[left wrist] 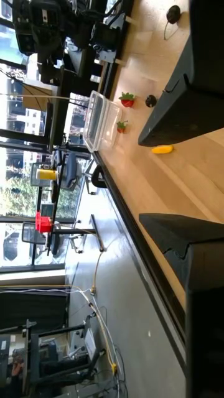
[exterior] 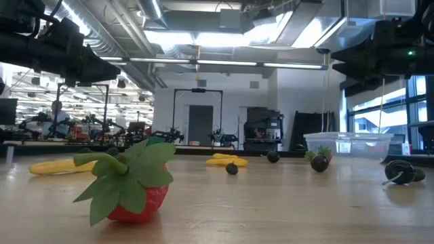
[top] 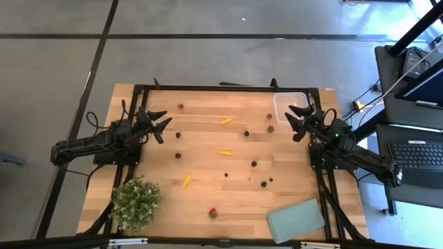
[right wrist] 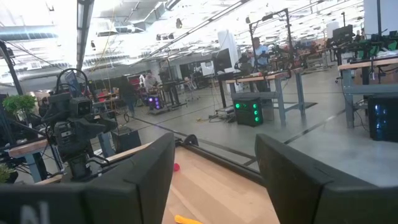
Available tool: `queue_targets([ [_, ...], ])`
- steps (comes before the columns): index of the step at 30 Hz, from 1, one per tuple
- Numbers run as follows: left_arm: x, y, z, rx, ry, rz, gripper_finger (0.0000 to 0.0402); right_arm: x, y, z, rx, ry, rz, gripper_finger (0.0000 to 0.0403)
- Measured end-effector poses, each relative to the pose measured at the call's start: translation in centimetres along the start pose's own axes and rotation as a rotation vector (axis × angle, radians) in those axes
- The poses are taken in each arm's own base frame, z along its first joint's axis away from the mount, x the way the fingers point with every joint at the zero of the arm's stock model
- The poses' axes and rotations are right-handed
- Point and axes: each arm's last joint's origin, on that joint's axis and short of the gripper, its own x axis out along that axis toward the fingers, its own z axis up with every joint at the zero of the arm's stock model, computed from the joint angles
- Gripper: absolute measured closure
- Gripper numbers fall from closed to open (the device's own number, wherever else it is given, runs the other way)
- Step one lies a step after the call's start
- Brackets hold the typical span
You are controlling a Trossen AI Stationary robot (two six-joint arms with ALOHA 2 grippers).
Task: Pick and placing Produce into tupperware
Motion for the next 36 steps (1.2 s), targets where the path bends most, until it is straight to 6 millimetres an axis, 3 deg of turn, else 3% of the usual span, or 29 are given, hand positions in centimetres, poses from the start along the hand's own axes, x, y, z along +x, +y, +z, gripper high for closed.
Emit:
queue_targets([
  [28, 0.00, 0.00, 0.01, 0.000, 0.000, 0.000, 0.0223, 0.00, -0.02, -0.09, 0.057, 0.009, -0.003, 0.0176],
  [36, 0.00, 0.00, 0.01, 0.000, 0.000, 0.000, 0.0223, 0.00, -0.01, -0.03, 0.182, 0.002, -0.002, 0.0176],
])
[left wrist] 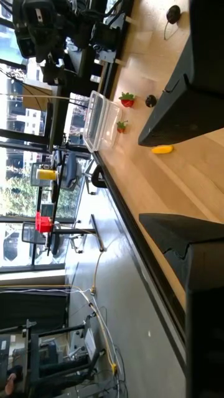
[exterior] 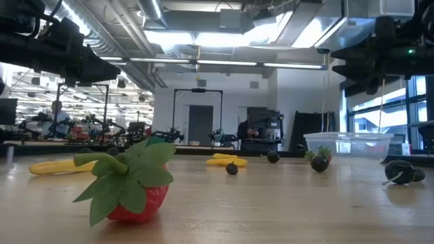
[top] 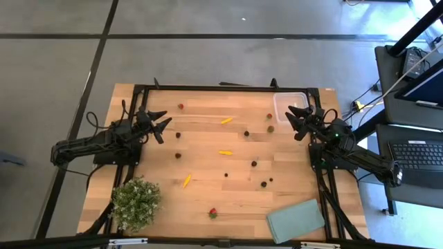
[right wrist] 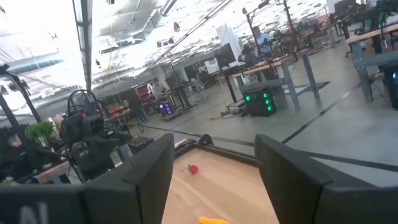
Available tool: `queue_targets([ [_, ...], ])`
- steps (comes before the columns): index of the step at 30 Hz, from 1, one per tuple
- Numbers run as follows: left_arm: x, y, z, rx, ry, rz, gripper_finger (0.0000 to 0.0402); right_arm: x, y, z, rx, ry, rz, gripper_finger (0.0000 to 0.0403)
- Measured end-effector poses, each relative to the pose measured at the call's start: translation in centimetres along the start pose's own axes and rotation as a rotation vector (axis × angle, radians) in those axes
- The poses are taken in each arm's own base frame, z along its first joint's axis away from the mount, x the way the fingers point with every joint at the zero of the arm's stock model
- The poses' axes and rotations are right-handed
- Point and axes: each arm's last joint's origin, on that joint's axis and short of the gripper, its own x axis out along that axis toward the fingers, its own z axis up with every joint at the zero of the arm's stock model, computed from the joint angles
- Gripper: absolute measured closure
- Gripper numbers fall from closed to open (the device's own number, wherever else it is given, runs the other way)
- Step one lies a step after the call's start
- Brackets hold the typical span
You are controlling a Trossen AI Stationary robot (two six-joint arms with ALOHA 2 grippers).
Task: Pick and placing Produce into tupperware
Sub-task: Put the red strawberry into the transparent bin
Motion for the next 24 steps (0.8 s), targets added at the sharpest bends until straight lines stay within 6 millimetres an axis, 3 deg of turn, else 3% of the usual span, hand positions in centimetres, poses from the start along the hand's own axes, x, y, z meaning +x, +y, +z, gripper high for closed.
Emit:
queue_targets([
  [24, 0.00, 0.00, 0.00, 0.000, 0.000, 0.000, 0.0223, 0.00, -0.05, -0.08, 0.061, 0.006, -0.010, 0.0176],
])
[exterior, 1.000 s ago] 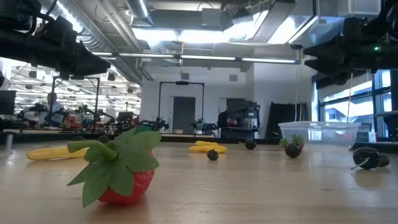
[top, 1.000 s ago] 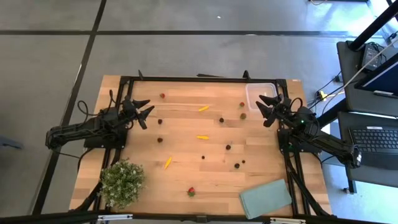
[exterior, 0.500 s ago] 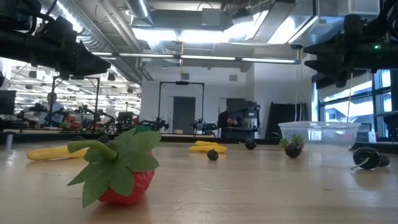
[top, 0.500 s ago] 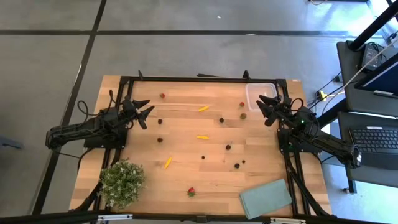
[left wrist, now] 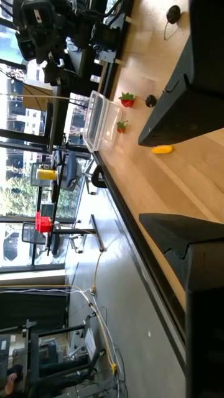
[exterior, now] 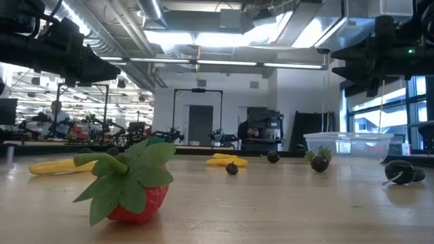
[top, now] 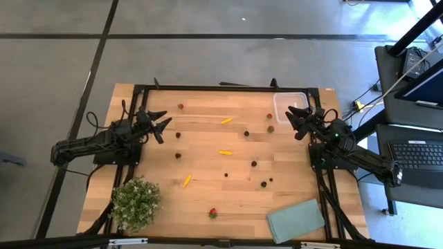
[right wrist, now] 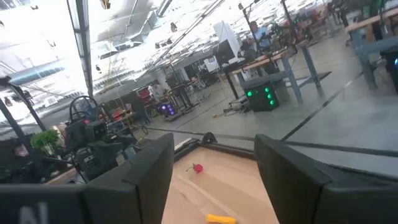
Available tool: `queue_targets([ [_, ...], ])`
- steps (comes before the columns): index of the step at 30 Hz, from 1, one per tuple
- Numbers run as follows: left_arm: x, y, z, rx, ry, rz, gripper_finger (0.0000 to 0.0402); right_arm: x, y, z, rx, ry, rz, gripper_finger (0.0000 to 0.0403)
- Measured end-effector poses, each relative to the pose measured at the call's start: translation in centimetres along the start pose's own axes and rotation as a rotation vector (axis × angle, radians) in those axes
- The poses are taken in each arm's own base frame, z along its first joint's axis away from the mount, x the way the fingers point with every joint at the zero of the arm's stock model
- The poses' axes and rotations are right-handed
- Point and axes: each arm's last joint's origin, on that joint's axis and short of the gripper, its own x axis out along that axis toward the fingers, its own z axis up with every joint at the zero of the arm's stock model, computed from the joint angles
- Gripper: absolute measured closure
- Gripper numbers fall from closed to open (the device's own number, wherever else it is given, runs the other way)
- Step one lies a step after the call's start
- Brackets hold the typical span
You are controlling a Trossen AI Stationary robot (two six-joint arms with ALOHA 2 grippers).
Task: Pick and placing Produce into tupperware
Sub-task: Put the red strawberry into the transparent bin
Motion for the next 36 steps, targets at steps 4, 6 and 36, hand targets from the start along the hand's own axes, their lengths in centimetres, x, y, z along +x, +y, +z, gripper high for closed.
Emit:
queue_targets([
  [4, 0.0, 0.0, 0.0, 0.000, 0.000, 0.000, 0.0223, 0.0, 0.0, 0.0, 0.021, 0.000, 0.000, 0.0176],
  [6, 0.0, 0.0, 0.0, 0.000, 0.000, 0.000, 0.0223, 0.0, 0.0, 0.0, 0.017, 0.000, -0.001, 0.0176],
  [36, 0.0, 0.0, 0.3, -0.012, -0.026, -0.002, 0.0223, 0.1, 1.2, 2.1, -0.124, 0.003, 0.054, 0.0079],
])
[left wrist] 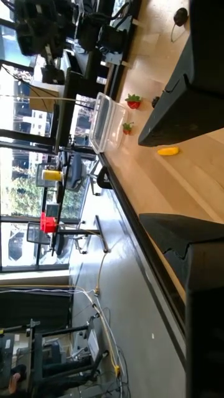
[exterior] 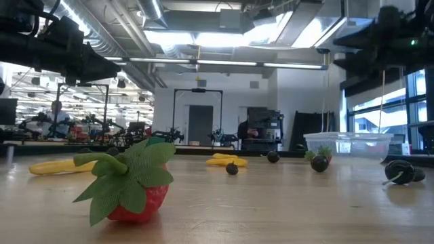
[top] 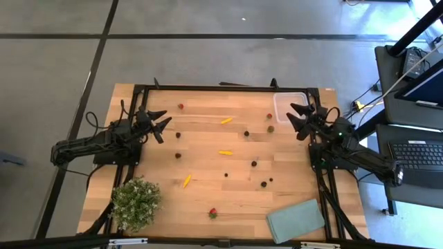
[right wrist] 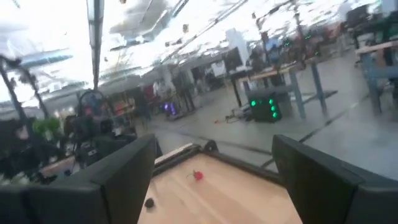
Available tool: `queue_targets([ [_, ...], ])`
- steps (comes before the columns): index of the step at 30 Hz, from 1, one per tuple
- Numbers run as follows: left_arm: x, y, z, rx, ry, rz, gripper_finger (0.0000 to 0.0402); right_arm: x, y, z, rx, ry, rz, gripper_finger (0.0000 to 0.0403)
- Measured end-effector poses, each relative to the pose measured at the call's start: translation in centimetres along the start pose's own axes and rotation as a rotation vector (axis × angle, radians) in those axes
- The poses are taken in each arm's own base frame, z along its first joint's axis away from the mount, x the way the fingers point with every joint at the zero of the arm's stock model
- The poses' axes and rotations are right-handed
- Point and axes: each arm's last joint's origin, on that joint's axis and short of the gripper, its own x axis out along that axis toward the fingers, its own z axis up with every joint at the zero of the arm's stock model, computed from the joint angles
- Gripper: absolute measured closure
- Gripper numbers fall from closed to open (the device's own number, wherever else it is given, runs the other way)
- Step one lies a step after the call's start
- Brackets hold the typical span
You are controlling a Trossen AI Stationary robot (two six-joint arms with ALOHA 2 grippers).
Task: Pick and placing Produce into tupperware
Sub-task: Put the red strawberry into the transparent bin
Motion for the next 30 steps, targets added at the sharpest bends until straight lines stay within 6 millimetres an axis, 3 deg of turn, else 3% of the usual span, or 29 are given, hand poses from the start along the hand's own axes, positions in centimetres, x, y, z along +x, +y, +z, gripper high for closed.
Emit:
queue_targets([
  [7, 0.0, 0.0, 0.0, 0.000, -0.001, 0.000, 0.0223, 2.0, 1.4, 3.3, -0.180, 0.277, -0.033, 0.0079],
  [14, 0.0, 0.0, 0.0, 0.000, -0.001, 0.000, 0.0223, 6.7, 2.6, 5.6, -0.576, 0.475, -0.019, 0.0079],
  [17, 0.0, 0.0, 0.0, 0.000, -0.001, 0.000, 0.0223, 8.5, 2.9, 6.2, -0.614, 0.502, -0.018, 0.0079],
  [22, 0.0, 0.0, 0.0, -0.001, -0.001, 0.000, 0.0223, 10.9, 3.2, 6.4, -0.557, 0.599, -0.031, 0.0079],
  [30, 0.0, 0.0, 0.0, 0.000, -0.001, 0.000, 0.0223, 13.2, 2.6, 3.8, -0.527, 1.115, -0.028, 0.0079],
])
